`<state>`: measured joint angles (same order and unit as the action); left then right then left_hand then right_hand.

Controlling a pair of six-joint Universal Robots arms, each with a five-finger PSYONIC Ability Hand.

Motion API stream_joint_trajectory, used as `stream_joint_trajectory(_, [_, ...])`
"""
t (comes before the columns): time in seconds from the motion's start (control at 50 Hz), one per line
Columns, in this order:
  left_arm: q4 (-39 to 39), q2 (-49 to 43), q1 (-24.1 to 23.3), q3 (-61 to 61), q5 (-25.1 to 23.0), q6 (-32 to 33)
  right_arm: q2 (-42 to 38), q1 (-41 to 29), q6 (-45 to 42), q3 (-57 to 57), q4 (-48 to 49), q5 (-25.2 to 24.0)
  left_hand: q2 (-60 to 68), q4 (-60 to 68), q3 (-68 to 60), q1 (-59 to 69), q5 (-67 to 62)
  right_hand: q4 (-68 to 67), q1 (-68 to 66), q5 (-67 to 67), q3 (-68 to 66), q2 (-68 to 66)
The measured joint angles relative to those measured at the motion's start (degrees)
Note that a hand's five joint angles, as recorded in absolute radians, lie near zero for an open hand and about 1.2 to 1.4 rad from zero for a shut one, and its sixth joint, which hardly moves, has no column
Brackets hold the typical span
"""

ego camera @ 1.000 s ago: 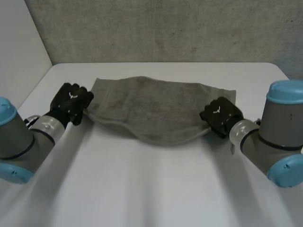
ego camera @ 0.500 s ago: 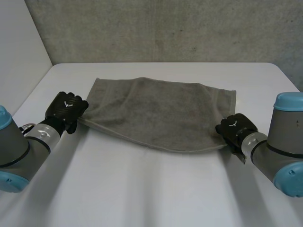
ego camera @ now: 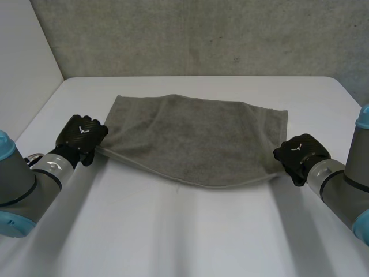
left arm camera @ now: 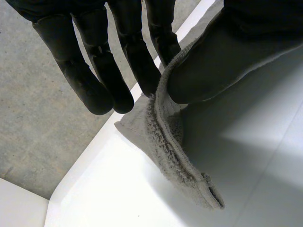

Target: Fold the towel.

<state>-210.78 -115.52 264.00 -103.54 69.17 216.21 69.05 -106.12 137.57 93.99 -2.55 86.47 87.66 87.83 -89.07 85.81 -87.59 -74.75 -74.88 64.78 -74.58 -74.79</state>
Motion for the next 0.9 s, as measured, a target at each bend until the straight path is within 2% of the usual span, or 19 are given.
stream_joint_trajectory(0.14, [-0.33, -0.36, 0.18, 0.07, -0.04, 0.1, -1.03, 2.22, 0.07, -0.79, 0.41, -0.41, -1.71, -1.46, 1.95, -1.19, 1.38, -2.33, -1.62, 2.51, -2.16, -0.95])
stream_joint_trajectory(0.24, [-0.58, -1.43, 0.28, 0.3, -0.08, 0.47, -1.34, 4.33, 0.14, -1.58, 0.69, -0.39, -20.48, -21.04, 21.67, -18.71, 19.99, -2.33, -1.64, 2.52, -2.16, -0.95])
stream_joint_trajectory(0.32, [-0.62, -2.7, 0.29, 0.54, -0.09, 0.92, -1.27, 5.39, 0.16, -1.89, 0.73, -0.41, -29.97, -30.01, 31.27, -28.22, 29.85, -2.33, -1.65, 2.52, -2.19, -0.95])
stream_joint_trajectory(0.38, [-0.62, -3.62, 0.29, 0.8, -0.09, 1.11, -1.19, 5.79, 0.16, -1.93, 0.76, -0.49, -32.69, -32.76, 34.27, -30.83, 33.1, -2.33, -1.72, 2.51, -2.19, -0.95])
stream_joint_trajectory(0.48, [-0.49, -4.58, 0.29, 1.0, -0.11, 1.58, -1.11, 6.0, 0.21, -1.96, 0.79, -0.53, -27.69, -27.63, 28.95, -25.86, 27.57, -2.33, -1.66, 2.52, -2.19, -0.95])
stream_joint_trajectory(0.54, [-0.25, -4.67, 0.32, 1.0, -0.17, 1.9, -0.98, 6.01, 0.43, -1.98, 1.01, -0.55, -6.02, -5.24, 7.0, -3.83, 6.07, -2.33, -1.66, 2.51, -2.19, -0.95])
stream_joint_trajectory(0.58, [-0.12, -4.58, 0.34, 0.98, -0.23, 2.06, -0.81, 6.03, 0.73, -2.02, 1.27, -0.55, -0.67, -0.53, 1.83, 0.05, 1.29, -2.33, -1.66, 2.52, -2.19, -0.95])
stream_joint_trajectory(0.7, [0.19, -3.09, 0.75, 0.61, -0.25, 2.2, 0.68, 6.38, 2.11, -2.45, 1.61, -0.81, -0.35, 0.05, 0.53, 0.05, 0.85, -2.33, -1.69, 2.52, -2.19, -0.95])
stream_joint_trajectory(0.78, [0.75, 1.01, 1.64, -0.11, -0.18, 1.86, 3.6, 6.83, 3.07, -2.99, 1.35, -1.54, -0.27, 0.05, 0.38, 0.05, 0.85, -2.33, -1.7, 2.52, -2.19, -0.95])
stream_joint_trajectory(0.9, [3.78, 12.25, 3.34, -1.6, -0.1, -0.25, 10.38, 8.43, 3.82, -3.8, -0.96, -4.22, -0.08, 0.06, 0.27, 0.05, 0.85, -2.33, -1.7, 2.52, -2.19, -0.96])
